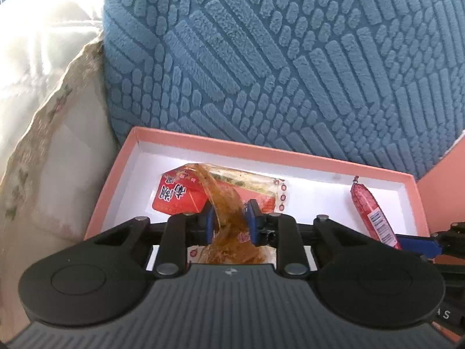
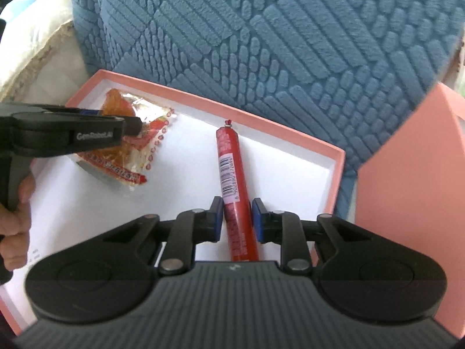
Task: Organize snacks
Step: 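Lift and carry the sausage with right gripper while left carries the orange packet over box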
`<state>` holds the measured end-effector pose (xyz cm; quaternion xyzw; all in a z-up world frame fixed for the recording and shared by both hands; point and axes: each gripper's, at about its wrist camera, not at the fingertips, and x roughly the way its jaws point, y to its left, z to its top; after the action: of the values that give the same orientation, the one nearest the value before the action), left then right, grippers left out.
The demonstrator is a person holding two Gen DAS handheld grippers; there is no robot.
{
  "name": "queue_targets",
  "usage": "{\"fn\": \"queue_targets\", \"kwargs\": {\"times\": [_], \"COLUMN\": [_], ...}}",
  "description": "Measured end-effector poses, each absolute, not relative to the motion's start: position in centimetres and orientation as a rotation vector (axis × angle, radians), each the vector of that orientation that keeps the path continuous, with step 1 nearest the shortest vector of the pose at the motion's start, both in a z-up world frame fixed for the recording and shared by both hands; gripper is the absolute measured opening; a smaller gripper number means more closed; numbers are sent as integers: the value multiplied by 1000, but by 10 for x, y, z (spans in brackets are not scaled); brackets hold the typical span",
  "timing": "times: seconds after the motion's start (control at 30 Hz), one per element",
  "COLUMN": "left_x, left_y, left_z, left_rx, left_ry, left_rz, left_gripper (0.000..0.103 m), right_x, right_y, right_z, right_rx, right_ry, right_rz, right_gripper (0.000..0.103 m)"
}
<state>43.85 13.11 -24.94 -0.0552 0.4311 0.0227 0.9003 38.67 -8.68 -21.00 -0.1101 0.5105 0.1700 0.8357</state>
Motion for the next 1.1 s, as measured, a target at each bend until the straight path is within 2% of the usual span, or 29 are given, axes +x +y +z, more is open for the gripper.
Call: {"fn": "queue_targets", "kwargs": {"times": [0.3,1.1], "left_x": [397,321], "left_y": [132,125], "left_z": [-236,-170], "left_rx": [-239,-337], "left_ry": [880,824], "left_rz": [7,-56], "left_gripper": [19,17], "right_x": [359,306], "right_y": [-94,-121], "right_z": [-185,-124], "right_rx": [-184,-72], "right_ry": [1051,952], "right_rz": [345,315], "right_gripper": [25,25]}}
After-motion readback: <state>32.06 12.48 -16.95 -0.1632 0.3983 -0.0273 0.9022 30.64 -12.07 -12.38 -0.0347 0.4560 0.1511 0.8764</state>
